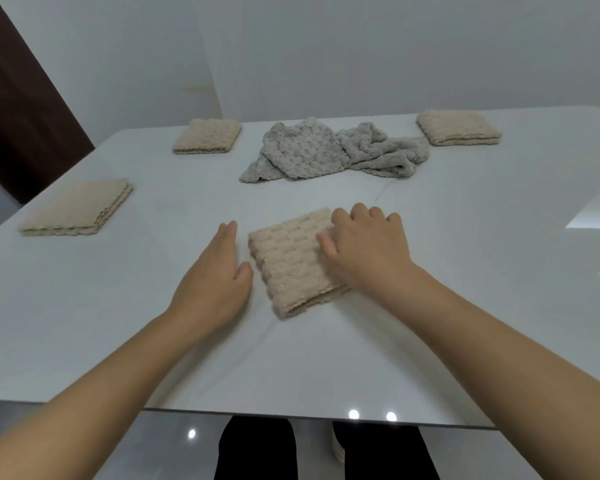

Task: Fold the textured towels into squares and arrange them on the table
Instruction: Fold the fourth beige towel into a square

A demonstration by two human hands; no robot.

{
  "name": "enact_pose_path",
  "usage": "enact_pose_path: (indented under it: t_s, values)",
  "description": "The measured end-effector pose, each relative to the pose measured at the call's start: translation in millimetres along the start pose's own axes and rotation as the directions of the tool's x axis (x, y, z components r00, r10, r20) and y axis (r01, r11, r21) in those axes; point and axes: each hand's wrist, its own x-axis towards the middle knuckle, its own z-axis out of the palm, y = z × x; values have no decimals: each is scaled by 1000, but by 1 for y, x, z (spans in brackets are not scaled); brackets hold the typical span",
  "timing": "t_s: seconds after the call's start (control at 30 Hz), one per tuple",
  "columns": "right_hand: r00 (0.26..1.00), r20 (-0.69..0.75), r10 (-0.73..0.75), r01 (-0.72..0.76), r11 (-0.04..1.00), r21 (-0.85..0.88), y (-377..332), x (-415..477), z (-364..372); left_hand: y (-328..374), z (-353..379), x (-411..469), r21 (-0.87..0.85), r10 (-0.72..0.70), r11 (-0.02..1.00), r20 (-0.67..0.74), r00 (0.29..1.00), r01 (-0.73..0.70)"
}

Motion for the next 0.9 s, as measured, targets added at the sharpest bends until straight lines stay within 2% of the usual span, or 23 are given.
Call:
enact_pose_path:
  t_s: [0.03, 0.1, 0.2, 0.27, 0.3, 0.33, 0.4, 0.43, 0.47, 0.57, 0.67, 0.77, 0.87, 0.9]
  values:
    - [998, 39, -55, 52, 995, 83, -2, 0, 3, 10, 4, -5, -36, -47, 998, 27, 999, 48]
    - [974, 119, -190, 166, 969, 185, -8, 0, 13, 27, 14, -11, -21, -44, 999, 62, 997, 46]
    - [956, 176, -235, 204, 962, 182, -10, -1, 26, 43, 22, -8, -30, -53, 998, 9, 999, 53]
    - [960, 191, -204, 171, 969, 178, -6, 0, 28, 51, 20, -3, -193, -86, 979, -105, 991, 65]
    - [962, 192, -192, 157, 971, 181, -3, 1, 28, 55, 18, 1, -328, -155, 939, -123, 980, 107]
    - [964, 192, -183, 148, 971, 187, 0, 1, 27, 57, 15, 8, -469, -265, 862, -86, 960, 195]
    - [967, 193, -167, 124, 969, 215, 6, 0, 25, 61, 9, 25, -676, -431, 623, 122, 894, 393]
    - [967, 200, -157, 107, 965, 240, 9, 0, 24, 63, 7, 31, -717, -440, 528, 229, 868, 456]
    - [967, 210, -148, 89, 960, 267, 11, 0, 23, 67, 5, 35, -727, -429, 476, 298, 853, 494]
    - [975, 192, -111, 44, 945, 323, 24, 0, 18, 85, 2, 43, -774, -383, 364, 383, 841, 518]
    - [996, 90, -15, -24, 912, 409, 45, 2, 10, 102, 6, 53, -846, -278, 160, 456, 845, 509]
    - [992, 60, 109, -123, 785, 607, 71, 8, 1, 125, 14, 61, -870, -160, 12, 484, 860, 492]
    - [964, 164, 207, -253, 542, 801, 106, 19, -5, 146, 27, 74, -873, -78, -105, 486, 871, 477]
    - [950, 212, 230, -298, 456, 839, 120, 21, -7, 154, 33, 78, -868, -66, -111, 493, 868, 484]
